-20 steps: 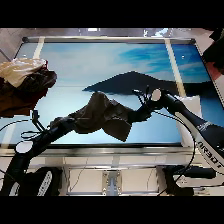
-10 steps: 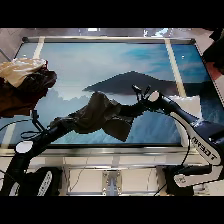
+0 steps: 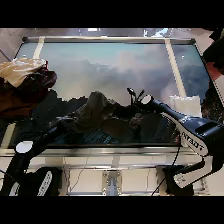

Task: Fold the shirts.

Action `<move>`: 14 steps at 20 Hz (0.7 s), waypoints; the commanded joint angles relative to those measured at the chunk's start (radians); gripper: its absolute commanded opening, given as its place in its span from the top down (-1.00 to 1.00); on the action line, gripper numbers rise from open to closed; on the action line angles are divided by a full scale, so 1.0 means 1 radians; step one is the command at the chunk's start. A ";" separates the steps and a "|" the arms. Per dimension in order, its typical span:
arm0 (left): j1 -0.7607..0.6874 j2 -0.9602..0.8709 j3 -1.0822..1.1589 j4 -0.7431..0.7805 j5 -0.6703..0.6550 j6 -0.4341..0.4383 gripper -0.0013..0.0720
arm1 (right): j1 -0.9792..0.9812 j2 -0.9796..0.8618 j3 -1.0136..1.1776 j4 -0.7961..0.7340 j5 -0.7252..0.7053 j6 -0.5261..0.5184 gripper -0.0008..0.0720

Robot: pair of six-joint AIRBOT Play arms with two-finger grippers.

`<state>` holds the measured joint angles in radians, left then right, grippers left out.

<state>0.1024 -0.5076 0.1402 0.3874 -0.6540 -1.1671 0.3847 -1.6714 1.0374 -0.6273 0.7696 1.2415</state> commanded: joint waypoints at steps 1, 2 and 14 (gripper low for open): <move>-0.001 0.001 0.001 0.000 0.009 0.000 0.93 | 0.015 -0.026 0.030 0.004 -0.046 -0.007 0.54; -0.001 0.001 0.001 0.000 0.011 0.000 0.93 | 0.015 -0.026 0.050 0.003 -0.047 -0.007 0.81; -0.001 0.002 0.141 0.005 -0.030 0.001 0.93 | 0.014 0.024 0.407 -0.132 0.216 -0.037 0.96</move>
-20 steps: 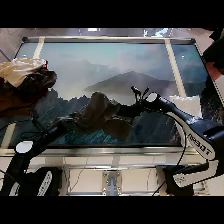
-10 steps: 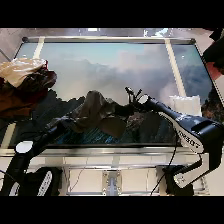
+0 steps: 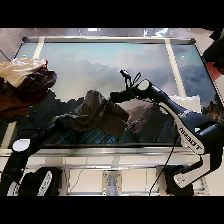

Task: Fold the shirts.

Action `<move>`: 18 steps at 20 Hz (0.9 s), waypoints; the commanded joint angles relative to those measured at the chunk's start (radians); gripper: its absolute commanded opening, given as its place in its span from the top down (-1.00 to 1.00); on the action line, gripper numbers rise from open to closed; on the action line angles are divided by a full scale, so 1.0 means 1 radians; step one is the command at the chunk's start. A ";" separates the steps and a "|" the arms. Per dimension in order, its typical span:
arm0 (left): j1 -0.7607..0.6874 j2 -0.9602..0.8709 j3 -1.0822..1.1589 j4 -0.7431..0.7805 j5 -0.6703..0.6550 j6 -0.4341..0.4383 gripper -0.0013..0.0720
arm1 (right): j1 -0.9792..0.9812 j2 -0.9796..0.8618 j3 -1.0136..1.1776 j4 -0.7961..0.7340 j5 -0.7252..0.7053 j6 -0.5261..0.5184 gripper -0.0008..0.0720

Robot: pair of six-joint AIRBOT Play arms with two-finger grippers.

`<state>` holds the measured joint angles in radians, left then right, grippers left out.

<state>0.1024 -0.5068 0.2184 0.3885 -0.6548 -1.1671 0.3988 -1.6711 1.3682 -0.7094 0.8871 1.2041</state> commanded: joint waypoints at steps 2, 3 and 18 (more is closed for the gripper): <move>0.005 0.008 0.173 0.054 -0.067 0.001 0.93 | 0.000 0.096 0.122 -0.163 0.195 0.032 0.96; 0.023 0.015 0.238 0.085 -0.096 0.000 0.93 | 0.000 0.148 0.140 -0.233 0.245 0.057 0.96; 0.479 0.063 1.060 0.270 -0.662 -0.127 0.93 | 0.000 0.870 0.585 -0.661 0.473 0.255 0.96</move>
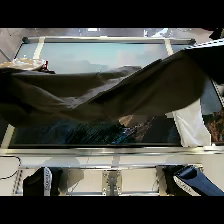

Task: Fold the shirts.

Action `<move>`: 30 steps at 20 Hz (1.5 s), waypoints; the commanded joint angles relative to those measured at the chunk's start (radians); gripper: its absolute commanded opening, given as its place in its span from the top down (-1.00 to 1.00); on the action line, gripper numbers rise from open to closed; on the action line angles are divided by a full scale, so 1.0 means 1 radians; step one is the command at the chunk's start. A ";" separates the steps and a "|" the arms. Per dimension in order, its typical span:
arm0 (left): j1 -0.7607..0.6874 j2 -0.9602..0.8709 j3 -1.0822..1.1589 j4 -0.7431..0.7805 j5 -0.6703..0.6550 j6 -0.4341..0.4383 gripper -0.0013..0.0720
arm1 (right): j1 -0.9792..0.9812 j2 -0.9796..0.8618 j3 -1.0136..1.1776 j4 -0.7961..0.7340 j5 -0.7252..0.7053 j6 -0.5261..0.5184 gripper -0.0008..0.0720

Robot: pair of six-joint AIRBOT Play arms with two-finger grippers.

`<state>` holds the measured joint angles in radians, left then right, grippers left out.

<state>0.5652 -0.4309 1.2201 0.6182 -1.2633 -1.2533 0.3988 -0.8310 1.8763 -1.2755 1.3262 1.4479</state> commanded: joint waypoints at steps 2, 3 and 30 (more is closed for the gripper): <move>0.015 -0.078 0.039 0.054 -0.137 -0.073 0.93 | 0.000 -0.011 0.045 -0.225 0.116 0.044 0.96; 0.015 -0.113 0.014 0.048 -0.163 -0.074 0.94 | 0.000 -0.042 0.013 -0.275 0.136 0.044 0.96; 0.117 -0.623 -0.096 0.406 0.247 0.013 -0.63 | -0.424 -0.585 0.082 -0.197 0.121 -0.027 -0.13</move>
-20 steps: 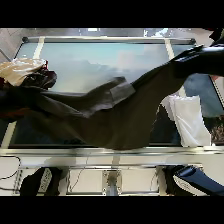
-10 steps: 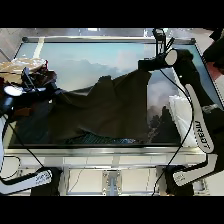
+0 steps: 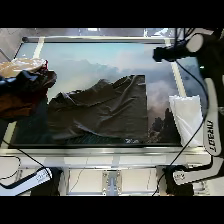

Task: Fold the shirts.

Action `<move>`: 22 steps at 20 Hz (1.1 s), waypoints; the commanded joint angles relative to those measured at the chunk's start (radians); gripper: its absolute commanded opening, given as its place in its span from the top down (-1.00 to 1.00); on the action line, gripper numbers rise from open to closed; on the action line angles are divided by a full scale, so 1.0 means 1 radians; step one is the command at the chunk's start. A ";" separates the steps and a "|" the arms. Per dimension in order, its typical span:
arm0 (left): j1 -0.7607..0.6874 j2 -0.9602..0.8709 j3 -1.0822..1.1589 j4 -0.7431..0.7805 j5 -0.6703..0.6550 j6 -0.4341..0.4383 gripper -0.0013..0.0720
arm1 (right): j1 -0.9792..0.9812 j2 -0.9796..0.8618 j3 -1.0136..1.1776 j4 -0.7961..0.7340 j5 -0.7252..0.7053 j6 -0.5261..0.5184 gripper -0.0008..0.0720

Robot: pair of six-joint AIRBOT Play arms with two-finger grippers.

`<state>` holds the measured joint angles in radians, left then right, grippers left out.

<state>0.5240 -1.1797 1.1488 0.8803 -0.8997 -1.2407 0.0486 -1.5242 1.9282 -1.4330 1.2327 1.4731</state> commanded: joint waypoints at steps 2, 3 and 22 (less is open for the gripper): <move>0.273 0.236 -0.140 0.205 -0.119 -0.001 -0.63 | -0.134 0.192 0.027 -0.032 0.292 -0.054 -0.13; 0.307 0.283 -0.218 0.219 -0.118 -0.002 -0.63 | -0.152 0.234 0.003 -0.027 0.322 -0.066 -0.13; 0.236 -0.061 -0.517 -0.015 -0.203 0.155 -0.63 | -0.166 0.694 -0.850 0.312 0.011 -0.127 -0.13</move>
<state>0.7483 -1.1728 0.6250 1.0019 -1.0798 -1.1679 -0.1173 -0.8337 1.0882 -1.1606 1.2655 1.3499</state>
